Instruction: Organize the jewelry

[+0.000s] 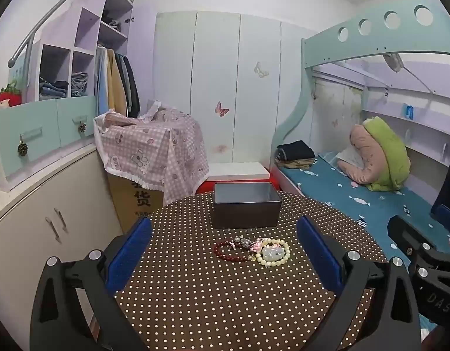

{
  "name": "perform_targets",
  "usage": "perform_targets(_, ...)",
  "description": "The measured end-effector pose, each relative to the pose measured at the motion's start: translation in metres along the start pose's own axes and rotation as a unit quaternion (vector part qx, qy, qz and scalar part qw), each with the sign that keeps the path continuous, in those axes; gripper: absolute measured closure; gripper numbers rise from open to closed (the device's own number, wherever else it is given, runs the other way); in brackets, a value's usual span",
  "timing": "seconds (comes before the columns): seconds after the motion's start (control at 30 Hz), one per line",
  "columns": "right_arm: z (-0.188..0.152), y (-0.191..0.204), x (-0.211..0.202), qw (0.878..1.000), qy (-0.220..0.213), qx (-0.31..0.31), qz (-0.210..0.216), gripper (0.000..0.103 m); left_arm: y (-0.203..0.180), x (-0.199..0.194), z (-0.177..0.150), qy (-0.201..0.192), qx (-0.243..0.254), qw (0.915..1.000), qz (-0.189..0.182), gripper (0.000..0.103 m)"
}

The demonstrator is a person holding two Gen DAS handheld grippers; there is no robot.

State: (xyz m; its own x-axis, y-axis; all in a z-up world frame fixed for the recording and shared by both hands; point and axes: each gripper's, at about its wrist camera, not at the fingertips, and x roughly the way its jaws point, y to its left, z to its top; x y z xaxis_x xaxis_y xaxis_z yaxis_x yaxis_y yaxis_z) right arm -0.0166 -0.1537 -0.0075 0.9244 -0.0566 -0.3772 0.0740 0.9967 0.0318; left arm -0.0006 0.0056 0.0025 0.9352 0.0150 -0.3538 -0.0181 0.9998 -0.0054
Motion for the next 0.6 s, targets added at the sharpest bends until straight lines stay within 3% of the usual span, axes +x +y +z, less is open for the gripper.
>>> perform_targets(0.6, 0.0018, 0.0015, 0.0003, 1.0, 0.002, 0.0, 0.001, 0.007, -0.0052, 0.0, -0.0011, 0.001, 0.004, 1.0, 0.0, 0.007)
